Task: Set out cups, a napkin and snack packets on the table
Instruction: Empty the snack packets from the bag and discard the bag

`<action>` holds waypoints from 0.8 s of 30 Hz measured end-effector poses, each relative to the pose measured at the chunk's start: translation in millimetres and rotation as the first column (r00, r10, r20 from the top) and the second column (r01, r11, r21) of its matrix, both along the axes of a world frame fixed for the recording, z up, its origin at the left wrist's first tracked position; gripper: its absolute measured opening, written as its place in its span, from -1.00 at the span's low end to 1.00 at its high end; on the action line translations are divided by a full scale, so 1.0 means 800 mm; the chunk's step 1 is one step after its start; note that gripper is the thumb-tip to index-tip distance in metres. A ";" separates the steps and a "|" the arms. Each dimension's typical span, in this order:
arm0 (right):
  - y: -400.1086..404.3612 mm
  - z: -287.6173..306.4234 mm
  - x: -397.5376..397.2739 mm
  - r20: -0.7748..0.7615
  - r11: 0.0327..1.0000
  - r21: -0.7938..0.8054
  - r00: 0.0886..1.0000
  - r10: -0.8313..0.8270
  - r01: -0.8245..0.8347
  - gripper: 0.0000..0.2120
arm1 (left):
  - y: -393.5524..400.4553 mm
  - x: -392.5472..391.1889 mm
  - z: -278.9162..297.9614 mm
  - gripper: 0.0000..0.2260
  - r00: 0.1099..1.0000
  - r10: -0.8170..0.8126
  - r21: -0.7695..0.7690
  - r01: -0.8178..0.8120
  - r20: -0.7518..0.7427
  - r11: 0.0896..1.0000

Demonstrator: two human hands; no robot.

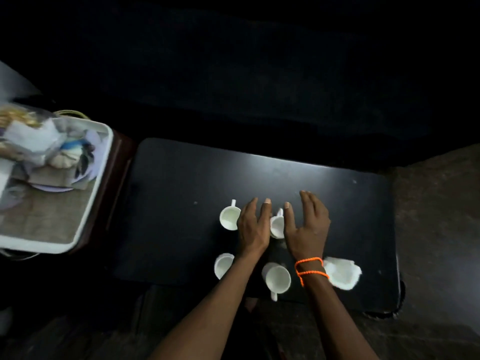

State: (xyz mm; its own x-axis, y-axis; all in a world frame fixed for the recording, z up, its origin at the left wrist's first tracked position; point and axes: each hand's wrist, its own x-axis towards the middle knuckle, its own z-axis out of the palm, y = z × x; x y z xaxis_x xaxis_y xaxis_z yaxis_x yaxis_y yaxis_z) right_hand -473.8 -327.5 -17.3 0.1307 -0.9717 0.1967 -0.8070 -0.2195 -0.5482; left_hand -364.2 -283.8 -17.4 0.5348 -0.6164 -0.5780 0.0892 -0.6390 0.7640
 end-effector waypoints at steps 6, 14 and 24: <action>-0.010 -0.017 0.142 -0.046 0.961 0.072 0.962 0.271 -0.267 -0.54 | 0.028 0.113 -0.014 -0.45 0.992 0.095 0.002 -0.096 0.078 0.995; 0.008 -0.026 0.264 -0.084 0.888 0.158 0.890 0.448 -0.432 -0.51 | 0.063 0.229 -0.013 -0.52 0.965 0.204 -0.015 -0.204 0.167 0.979; 0.057 -0.029 0.472 -0.055 0.738 0.177 0.742 0.668 -0.651 -0.51 | 0.123 0.445 0.002 -0.69 0.838 0.435 -0.113 -0.422 0.330 0.899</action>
